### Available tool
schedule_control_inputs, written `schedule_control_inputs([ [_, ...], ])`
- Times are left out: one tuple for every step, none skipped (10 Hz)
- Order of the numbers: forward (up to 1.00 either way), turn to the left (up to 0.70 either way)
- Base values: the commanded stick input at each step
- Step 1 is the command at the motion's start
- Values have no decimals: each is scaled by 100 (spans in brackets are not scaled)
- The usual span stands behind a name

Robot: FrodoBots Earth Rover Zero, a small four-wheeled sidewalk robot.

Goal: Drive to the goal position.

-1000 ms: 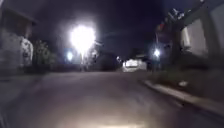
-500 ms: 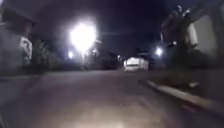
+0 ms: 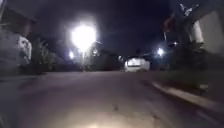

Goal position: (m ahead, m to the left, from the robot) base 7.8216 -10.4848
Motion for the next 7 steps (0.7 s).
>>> schedule_control_inputs([
  [70,0],
  [70,0],
  [70,0],
  [70,0],
  [70,0],
  [70,0],
  [70,0],
])
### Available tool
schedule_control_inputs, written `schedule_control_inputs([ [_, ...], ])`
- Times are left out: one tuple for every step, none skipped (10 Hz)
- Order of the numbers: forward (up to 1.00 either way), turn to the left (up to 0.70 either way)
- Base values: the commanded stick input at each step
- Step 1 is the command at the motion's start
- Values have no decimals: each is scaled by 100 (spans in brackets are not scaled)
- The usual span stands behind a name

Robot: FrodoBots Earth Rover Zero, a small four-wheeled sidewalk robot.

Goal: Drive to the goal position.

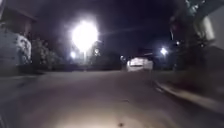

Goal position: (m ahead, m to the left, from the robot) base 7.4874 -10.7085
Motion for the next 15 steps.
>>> schedule_control_inputs([
  [70,0],
  [70,0],
  [70,0],
  [70,0],
  [70,0],
  [70,0],
  [70,0],
  [70,0],
  [70,0],
  [70,0],
  [70,0],
  [70,0],
  [70,0],
  [70,0],
  [70,0],
])
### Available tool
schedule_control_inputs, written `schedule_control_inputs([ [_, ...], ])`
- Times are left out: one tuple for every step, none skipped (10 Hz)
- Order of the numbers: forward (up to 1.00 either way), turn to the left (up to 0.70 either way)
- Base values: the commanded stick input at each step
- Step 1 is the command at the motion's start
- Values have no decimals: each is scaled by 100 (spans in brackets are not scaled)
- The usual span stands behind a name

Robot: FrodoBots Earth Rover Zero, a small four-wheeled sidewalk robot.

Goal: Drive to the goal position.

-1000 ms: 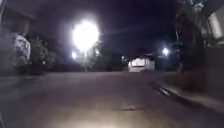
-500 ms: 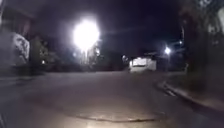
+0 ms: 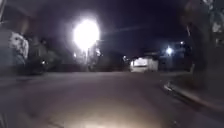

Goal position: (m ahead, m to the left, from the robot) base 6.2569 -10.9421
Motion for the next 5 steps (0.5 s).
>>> schedule_control_inputs([
  [70,0],
  [70,0],
  [70,0],
  [70,-3],
  [70,-23],
])
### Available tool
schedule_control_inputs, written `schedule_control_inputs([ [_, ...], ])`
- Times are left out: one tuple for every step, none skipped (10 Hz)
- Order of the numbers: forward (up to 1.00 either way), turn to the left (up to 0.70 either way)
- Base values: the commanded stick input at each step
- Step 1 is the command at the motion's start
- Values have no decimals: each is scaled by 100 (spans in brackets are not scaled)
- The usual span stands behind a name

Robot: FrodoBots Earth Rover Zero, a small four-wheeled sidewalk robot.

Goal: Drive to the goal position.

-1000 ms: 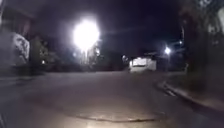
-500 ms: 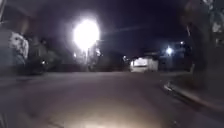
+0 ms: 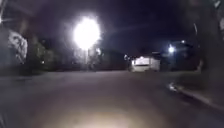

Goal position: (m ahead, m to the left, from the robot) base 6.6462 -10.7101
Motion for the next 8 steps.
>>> schedule_control_inputs([
  [70,-35],
  [70,-35],
  [70,-35],
  [70,-35],
  [70,-35],
  [70,-35],
  [70,-33],
  [70,0],
])
